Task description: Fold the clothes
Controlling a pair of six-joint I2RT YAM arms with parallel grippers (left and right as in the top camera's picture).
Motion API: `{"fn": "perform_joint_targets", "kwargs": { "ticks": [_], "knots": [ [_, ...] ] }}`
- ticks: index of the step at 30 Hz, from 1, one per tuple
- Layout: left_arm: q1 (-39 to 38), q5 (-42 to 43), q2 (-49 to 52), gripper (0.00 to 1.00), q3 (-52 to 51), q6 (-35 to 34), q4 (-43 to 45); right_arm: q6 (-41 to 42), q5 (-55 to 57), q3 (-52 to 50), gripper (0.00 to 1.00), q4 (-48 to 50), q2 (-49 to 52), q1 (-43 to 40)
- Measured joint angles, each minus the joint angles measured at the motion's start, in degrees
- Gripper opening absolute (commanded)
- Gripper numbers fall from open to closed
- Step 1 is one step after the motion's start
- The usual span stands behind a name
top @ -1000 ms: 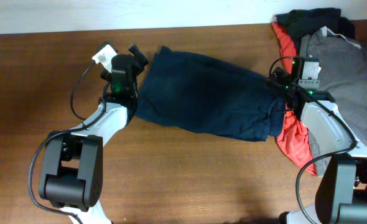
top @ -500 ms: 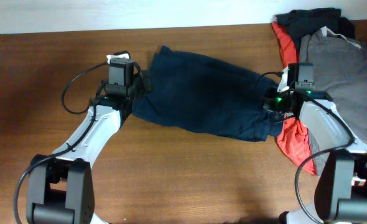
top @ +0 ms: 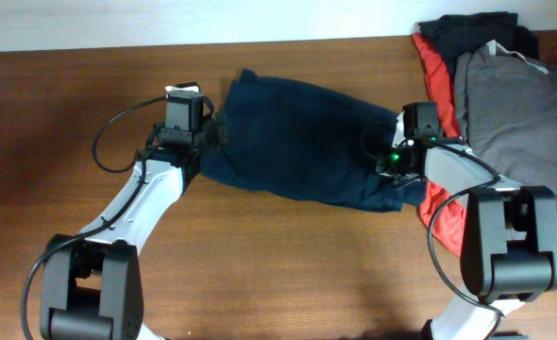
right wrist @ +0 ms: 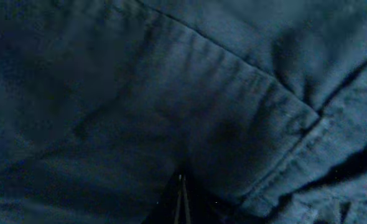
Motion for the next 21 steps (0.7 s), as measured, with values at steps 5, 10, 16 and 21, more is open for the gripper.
{"fn": "perform_joint_targets", "kwargs": {
  "ticks": [5, 10, 16, 21],
  "knots": [
    [0.0, -2.5, 0.0, 0.99, 0.0, 0.3, -1.5, -2.4, 1.2, 1.6, 0.04, 3.5, 2.2, 3.8],
    [0.0, -4.7, 0.0, 0.99, 0.0, 1.2, -1.7, -6.7, 2.4, 2.5, 0.04, 4.3, 3.1, 8.5],
    [0.0, -5.4, 0.0, 0.99, 0.0, 1.9, -1.6, -12.4, 2.9, 4.6, 0.04, -1.0, 3.4, 12.7],
    [0.0, -5.6, -0.1, 0.99, 0.0, 3.2, -1.0, -14.8, 2.2, 7.8, 0.04, -9.6, 4.0, 15.3]
  ]
}}
